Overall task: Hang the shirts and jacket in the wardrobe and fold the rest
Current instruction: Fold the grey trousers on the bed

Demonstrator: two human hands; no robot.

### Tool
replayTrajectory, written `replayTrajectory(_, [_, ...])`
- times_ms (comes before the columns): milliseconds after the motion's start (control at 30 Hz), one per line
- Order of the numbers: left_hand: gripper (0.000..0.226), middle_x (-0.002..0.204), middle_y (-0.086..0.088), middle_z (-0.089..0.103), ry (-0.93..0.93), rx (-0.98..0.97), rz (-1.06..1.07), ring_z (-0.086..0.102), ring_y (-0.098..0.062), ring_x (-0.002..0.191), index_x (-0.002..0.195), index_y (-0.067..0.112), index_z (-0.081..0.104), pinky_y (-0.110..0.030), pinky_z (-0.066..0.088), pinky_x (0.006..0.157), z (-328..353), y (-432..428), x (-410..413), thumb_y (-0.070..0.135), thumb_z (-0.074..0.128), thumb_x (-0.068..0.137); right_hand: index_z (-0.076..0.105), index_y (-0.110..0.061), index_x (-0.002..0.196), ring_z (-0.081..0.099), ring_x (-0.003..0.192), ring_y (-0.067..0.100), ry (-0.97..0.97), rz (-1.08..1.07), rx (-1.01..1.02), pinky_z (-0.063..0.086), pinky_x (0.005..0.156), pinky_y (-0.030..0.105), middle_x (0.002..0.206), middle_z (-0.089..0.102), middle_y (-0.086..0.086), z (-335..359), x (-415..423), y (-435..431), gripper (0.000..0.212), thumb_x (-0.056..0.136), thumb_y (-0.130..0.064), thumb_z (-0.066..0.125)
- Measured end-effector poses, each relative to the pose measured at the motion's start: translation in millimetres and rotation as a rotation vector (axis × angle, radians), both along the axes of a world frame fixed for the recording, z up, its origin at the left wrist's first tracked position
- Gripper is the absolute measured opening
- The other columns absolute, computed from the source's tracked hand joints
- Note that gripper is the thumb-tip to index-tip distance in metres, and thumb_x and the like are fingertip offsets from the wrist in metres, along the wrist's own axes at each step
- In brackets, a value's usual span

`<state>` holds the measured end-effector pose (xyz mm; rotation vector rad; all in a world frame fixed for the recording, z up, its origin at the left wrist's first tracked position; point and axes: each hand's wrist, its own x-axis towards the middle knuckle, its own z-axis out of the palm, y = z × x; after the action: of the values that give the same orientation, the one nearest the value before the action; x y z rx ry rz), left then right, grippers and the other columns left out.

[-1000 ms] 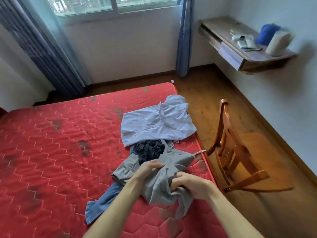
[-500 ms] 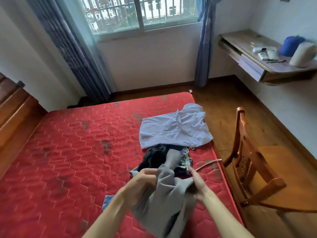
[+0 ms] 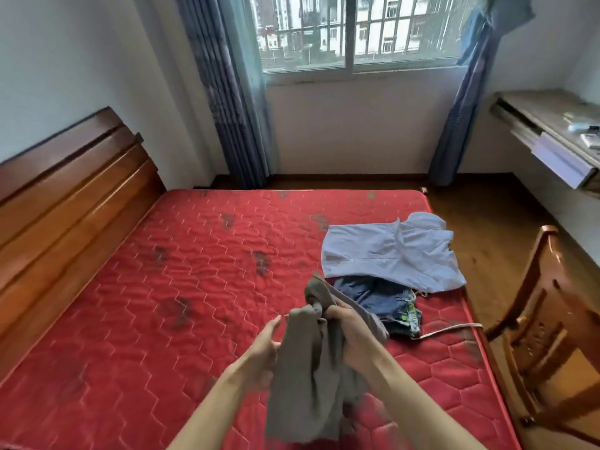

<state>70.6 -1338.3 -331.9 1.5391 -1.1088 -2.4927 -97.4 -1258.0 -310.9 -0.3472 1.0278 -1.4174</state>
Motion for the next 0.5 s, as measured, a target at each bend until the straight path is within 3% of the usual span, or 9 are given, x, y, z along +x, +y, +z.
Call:
replayTrajectory(67, [0.083,0.101,-0.018,0.061,0.067,0.068,0.096,0.055,-0.031,0.099,0.102,0.001,0.066,-0.041,0.043,0.100,-13,-16,31,0.080,0.059,0.074,0.064,-0.010,0.070,0.053,0.051,0.014,0.004,0.074,-0.073,0.046,0.054,0.023,0.065,0.055,0.008,20,37,-5,0.026,0.078,0.004,0.043])
replayTrajectory(100, [0.084,0.108,-0.017,0.058,0.082,0.068,0.174,0.050,-0.029,0.105,0.109,0.004,0.064,-0.041,0.036,0.108,-23,-24,42,0.080,0.061,0.074,0.065,-0.010,0.072,0.052,0.052,0.014,0.031,0.117,-0.103,0.045,0.055,0.024,0.065,0.055,0.008,28,54,-6,0.018,0.070,-0.001,0.049])
replayTrajectory(133, [0.076,0.108,-0.013,0.057,0.121,0.082,0.222,0.049,-0.023,0.103,0.111,0.007,0.062,-0.036,0.036,0.108,-34,-34,53,0.075,0.063,0.078,0.066,-0.007,0.077,0.052,0.055,0.016,0.065,0.159,-0.119,0.043,0.057,0.026,0.068,0.055,0.010,34,71,-6,0.019,0.064,-0.004,0.053])
replayTrajectory(233, [0.030,0.074,-0.004,0.065,0.163,-0.011,0.154,0.058,-0.004,0.070,0.096,0.008,0.054,-0.020,0.052,0.071,16,-26,67,0.038,0.055,0.099,0.066,0.003,0.093,0.044,0.061,0.023,0.205,0.327,-0.136,0.032,0.057,0.032,0.077,0.052,0.015,35,112,-8,0.041,0.056,-0.011,0.056])
replayTrajectory(300, [0.027,0.053,-0.003,0.066,0.112,-0.221,0.177,0.061,-0.002,0.046,0.080,0.009,0.052,-0.017,0.052,0.051,25,-43,74,0.027,0.055,0.099,0.071,-0.005,0.084,0.049,0.060,0.021,0.266,0.426,-0.113,0.036,0.056,0.031,0.068,0.057,0.011,34,133,-7,0.034,0.055,-0.008,0.054])
replayTrajectory(367, [0.051,0.085,-0.018,0.072,0.126,-0.320,0.123,0.065,-0.012,0.069,0.093,0.007,0.057,-0.028,0.055,0.066,26,-60,81,0.047,0.080,0.072,0.074,-0.013,0.078,0.060,0.065,0.014,0.285,0.499,-0.080,0.046,0.064,0.024,0.069,0.064,0.002,30,145,-5,0.030,0.056,-0.006,0.055])
replayTrajectory(400, [0.058,0.099,-0.017,0.066,0.155,-0.354,0.051,0.061,-0.019,0.082,0.104,0.010,0.057,-0.036,0.053,0.076,25,-70,84,0.046,0.081,0.066,0.075,-0.014,0.079,0.061,0.070,0.012,0.276,0.523,-0.070,0.047,0.069,0.023,0.073,0.066,0.000,26,147,-4,0.028,0.057,-0.011,0.058])
replayTrajectory(500, [0.033,0.108,-0.023,0.064,0.243,-0.544,0.142,0.056,-0.021,0.092,0.108,0.008,0.057,-0.036,0.050,0.080,29,-94,92,0.017,0.071,0.080,0.075,-0.007,0.094,0.063,0.086,0.017,0.238,0.504,-0.005,0.047,0.080,0.027,0.091,0.071,0.006,4,141,-5,0.035,0.069,-0.031,0.070])
